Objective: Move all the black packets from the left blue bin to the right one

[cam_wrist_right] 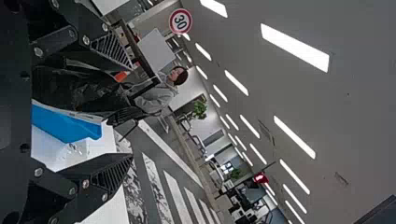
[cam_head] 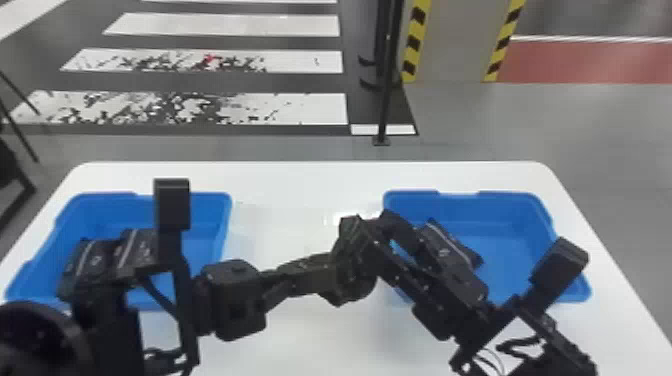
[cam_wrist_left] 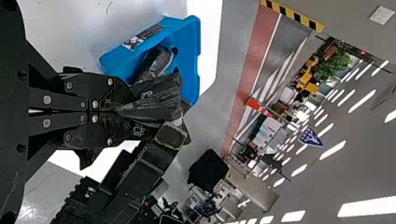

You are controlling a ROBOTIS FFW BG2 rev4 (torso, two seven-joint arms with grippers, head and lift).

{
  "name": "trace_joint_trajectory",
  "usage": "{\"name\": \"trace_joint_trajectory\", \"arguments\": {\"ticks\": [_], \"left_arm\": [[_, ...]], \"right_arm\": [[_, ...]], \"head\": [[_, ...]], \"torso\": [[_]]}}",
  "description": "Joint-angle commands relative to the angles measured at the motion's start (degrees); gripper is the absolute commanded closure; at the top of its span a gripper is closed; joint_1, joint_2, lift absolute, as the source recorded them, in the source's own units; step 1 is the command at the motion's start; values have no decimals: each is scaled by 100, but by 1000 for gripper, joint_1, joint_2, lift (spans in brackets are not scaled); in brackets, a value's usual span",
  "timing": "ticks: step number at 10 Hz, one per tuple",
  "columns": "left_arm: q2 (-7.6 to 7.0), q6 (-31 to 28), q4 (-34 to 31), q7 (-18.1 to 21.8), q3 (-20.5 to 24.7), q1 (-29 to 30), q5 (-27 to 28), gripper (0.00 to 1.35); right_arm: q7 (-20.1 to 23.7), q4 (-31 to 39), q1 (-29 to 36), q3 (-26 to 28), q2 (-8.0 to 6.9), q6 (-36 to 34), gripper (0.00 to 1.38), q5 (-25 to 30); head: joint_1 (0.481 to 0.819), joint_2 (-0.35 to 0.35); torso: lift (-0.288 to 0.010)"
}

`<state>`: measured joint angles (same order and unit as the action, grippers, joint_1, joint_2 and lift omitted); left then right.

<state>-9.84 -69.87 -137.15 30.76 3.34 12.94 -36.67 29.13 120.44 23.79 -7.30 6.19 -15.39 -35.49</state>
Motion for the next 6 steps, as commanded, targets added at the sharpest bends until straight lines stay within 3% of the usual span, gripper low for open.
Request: {"name": "trace_joint_trajectory", "arguments": {"ticks": [1,2,5,6], "left_arm": [[0,-16,11,0,-3,0,-23,1213],[0,-16,11,0,9,0,-35,1213],[61,181,25,-35,100,42,-35,1196],[105,293,53,-61,169,112,-103,957]], "right_arm": [[-4,-98,-3,-35,-4,119,1142,-118],[-4,-140,-3,-24,-12,147,1271,-198],[119,-210,-3,-92,-12,-50,1277,-495],[128,-210,-17,-92,-12,-92,1277,-507]], "head": [[695,-5],[695,-4],[695,-1],[695,13]], "torso": [[-154],[-154],[-154],[-154]]}}
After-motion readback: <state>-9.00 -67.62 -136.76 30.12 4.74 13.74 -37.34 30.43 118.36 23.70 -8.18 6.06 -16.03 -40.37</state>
